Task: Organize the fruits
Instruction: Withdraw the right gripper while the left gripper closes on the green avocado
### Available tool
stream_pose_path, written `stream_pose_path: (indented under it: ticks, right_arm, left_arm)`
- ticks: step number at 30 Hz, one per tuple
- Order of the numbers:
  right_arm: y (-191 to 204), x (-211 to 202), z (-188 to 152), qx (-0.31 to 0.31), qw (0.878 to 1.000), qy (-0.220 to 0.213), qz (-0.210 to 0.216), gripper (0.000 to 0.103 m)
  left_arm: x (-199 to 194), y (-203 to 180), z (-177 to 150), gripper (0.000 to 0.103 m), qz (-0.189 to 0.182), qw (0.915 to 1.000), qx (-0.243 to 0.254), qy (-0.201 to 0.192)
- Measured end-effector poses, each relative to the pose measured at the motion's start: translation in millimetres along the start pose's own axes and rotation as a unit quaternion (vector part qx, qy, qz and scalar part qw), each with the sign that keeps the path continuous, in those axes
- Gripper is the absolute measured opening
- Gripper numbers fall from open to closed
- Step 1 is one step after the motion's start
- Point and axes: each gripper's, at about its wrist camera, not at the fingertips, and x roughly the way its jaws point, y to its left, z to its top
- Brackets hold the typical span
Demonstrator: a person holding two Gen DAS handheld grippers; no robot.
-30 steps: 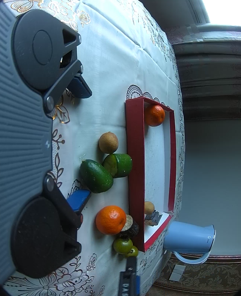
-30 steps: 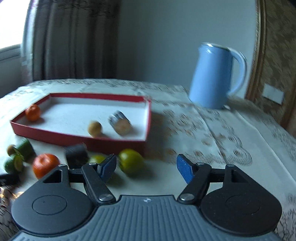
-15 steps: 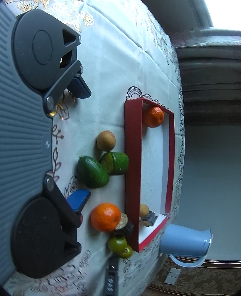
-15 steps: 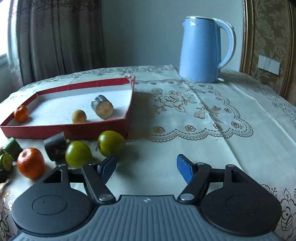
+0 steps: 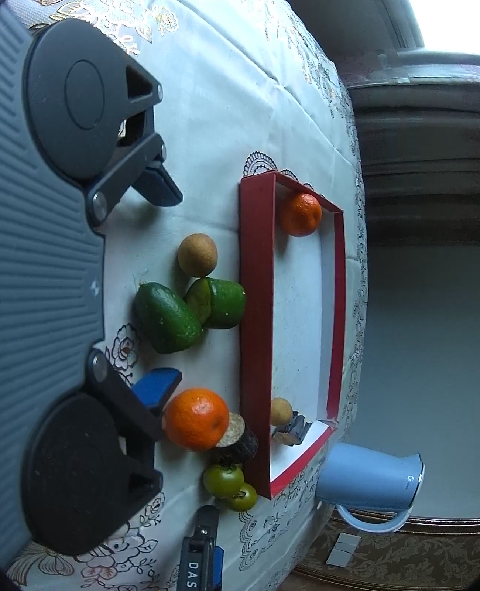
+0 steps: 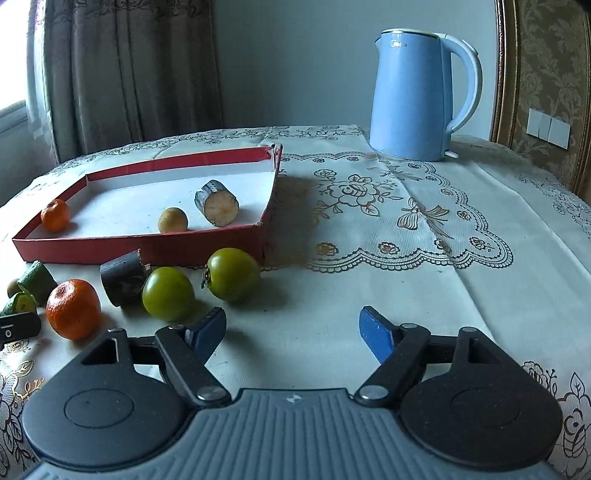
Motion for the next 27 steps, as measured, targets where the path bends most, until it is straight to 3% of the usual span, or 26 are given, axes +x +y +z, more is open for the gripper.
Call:
stream_pose_path:
  ticks: [7,19,21,27]
  right_arm:
    - [-4,-4,0,0.011,1.0,-0.013,-0.001,0.079]
    - [8,-10,-7,-0.028,1.0,0.001,0.011,0.079]
    - [10,-10,-7,-0.032,0.999,0.001,0.009,0.079]
    - [12,-10,-8,-0.038,0.999,0.001,-0.001,0.083]
  left_arm:
    - [-1,-5,-2,0.084,-0.004,0.9999,0.012,-0.005]
    - [-4,-11,-3,0.05,-0.008,0.9995,0.025,-0.015]
    - [-5,-12,-3,0.037,-0.017,0.9993,0.028,-0.016]
    - [-6,-19,-7,0.035,-0.011,0.9986,0.046,-0.024]
